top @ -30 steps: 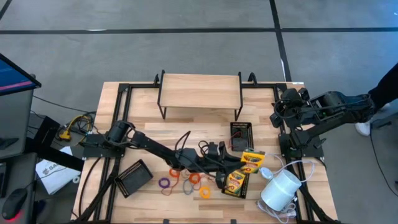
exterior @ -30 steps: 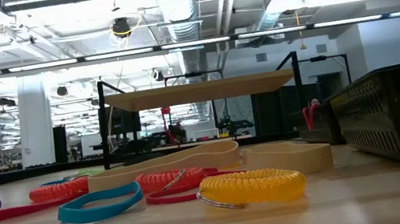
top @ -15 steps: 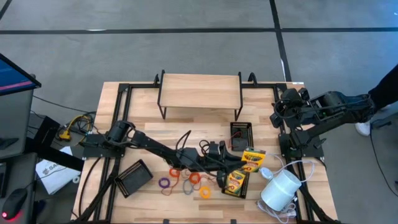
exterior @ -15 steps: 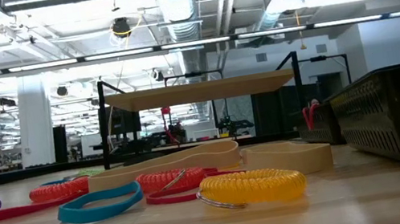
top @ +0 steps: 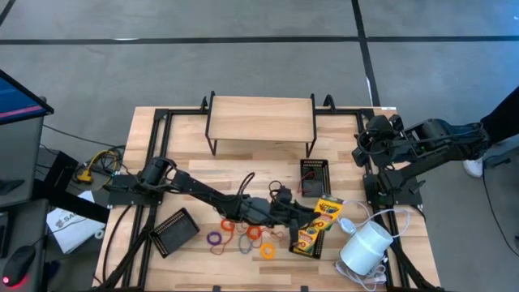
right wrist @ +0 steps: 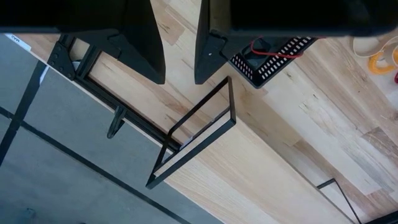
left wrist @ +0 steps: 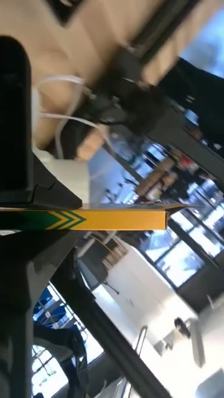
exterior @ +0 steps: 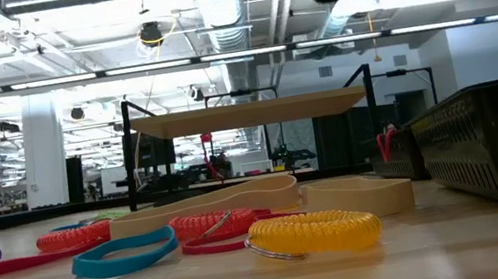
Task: Pick & Place Office Desk Supplies
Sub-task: Put the crayon box into the bottom right black bin
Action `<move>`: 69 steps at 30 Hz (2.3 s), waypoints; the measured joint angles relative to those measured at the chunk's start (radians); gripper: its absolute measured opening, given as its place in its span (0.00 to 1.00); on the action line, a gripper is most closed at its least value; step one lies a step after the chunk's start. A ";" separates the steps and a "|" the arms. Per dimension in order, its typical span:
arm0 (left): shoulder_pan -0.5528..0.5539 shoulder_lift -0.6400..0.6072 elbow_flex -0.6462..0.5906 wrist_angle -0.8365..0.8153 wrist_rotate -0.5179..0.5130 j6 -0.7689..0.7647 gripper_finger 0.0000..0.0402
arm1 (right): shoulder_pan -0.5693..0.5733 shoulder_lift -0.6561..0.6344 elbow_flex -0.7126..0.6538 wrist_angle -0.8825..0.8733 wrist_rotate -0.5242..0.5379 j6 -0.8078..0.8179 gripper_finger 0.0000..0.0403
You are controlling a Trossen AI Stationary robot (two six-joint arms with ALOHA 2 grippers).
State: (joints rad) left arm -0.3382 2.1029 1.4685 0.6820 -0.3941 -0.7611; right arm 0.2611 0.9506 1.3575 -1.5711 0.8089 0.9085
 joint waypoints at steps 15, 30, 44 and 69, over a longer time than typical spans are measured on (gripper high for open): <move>-0.042 0.159 0.000 0.058 -0.033 -0.331 0.07 | 0.000 0.000 0.000 0.000 -0.001 0.000 0.21; -0.087 0.222 0.000 0.031 -0.115 -0.513 0.07 | 0.000 -0.004 -0.193 0.017 -0.058 0.087 0.21; -0.104 0.222 0.000 -0.102 -0.114 -0.621 0.07 | 0.000 -0.004 -0.258 0.147 -0.113 0.079 0.21; -0.100 0.217 0.002 -0.286 -0.141 -0.680 0.07 | 0.001 -0.004 -0.258 0.173 -0.158 0.079 0.21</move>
State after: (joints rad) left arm -0.4379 2.3196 1.4704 0.3964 -0.5346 -1.4406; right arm 0.2623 0.9470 1.0995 -1.3980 0.6514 0.9871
